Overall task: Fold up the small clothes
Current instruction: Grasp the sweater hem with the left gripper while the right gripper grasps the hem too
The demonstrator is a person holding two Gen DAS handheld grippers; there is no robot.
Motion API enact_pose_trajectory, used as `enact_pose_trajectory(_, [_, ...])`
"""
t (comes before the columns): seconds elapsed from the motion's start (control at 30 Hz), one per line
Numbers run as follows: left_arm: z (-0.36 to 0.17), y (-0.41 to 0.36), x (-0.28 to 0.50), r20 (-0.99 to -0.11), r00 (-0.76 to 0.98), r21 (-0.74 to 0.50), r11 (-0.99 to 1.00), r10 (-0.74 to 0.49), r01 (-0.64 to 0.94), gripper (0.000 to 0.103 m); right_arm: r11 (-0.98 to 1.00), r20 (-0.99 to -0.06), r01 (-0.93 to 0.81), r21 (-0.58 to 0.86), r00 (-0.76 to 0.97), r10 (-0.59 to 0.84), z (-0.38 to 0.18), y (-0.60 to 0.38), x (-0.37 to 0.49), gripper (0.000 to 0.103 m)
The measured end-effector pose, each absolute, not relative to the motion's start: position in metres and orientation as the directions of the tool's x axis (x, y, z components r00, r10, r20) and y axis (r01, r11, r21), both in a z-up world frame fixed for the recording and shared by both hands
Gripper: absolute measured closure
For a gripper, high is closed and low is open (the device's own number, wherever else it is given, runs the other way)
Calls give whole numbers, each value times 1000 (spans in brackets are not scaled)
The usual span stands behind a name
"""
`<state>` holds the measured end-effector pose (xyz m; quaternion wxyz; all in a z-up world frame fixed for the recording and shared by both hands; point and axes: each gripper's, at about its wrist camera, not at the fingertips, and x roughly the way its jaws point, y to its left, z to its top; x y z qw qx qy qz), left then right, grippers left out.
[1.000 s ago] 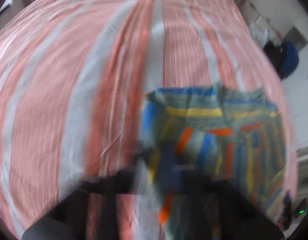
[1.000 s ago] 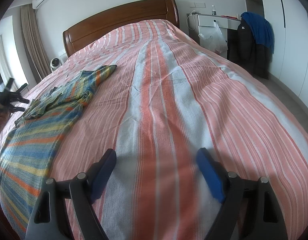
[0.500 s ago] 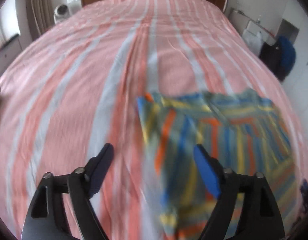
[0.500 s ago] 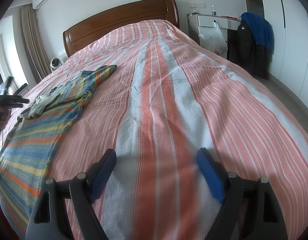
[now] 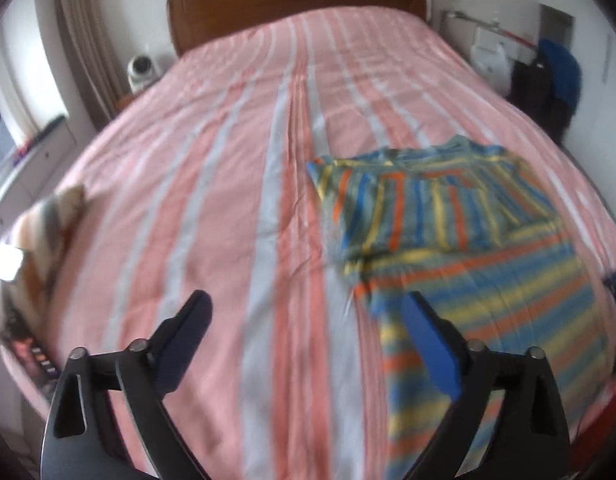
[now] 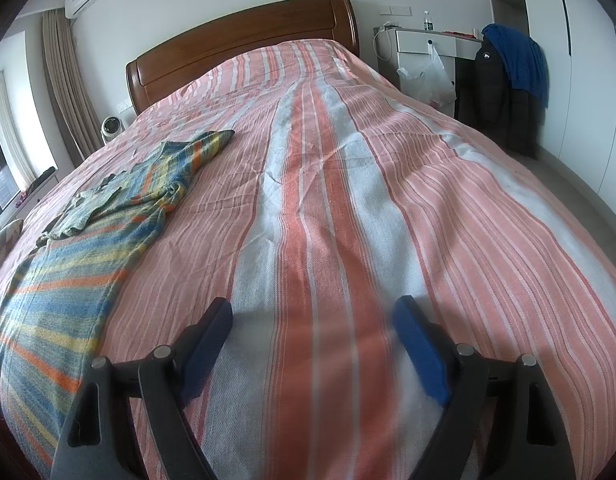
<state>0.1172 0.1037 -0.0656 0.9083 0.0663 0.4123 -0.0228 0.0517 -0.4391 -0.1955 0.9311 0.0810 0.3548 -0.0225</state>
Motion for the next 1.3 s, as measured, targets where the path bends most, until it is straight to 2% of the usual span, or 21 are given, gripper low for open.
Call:
enact_pose_trajectory(0.1, [-63, 119, 75, -761, 649, 91, 991, 8, 94, 4, 986, -665, 100, 133, 747, 14, -196, -439, 52, 20])
enact_pose_trajectory(0.47, [-142, 118, -13, -825, 550, -171, 985, -132, -20, 5, 988, -682, 106, 112, 731, -1, -193, -436, 54, 20])
enact_pose_trajectory(1.0, [-167, 114, -27, -831, 547, -140, 989, -97, -37, 5, 989, -693, 108, 105, 721, -5, -193, -435, 56, 19])
enact_pose_trajectory(1.1, [-169, 123, -31, -833, 544, -152, 987, -99, -54, 5, 989, -723, 111, 93, 690, -9, -184, -434, 58, 19])
enact_pose_trajectory(1.2, [-175, 126, -36, -837, 532, -174, 984, -124, -44, 5, 986, -717, 47, 162, 692, 85, -154, -427, 43, 20])
enact_pose_trajectory(1.3, [-184, 117, -35, -858, 491, -182, 983, -151, -18, 5, 965, -742, -100, 243, 621, 251, -128, -407, 16, 20])
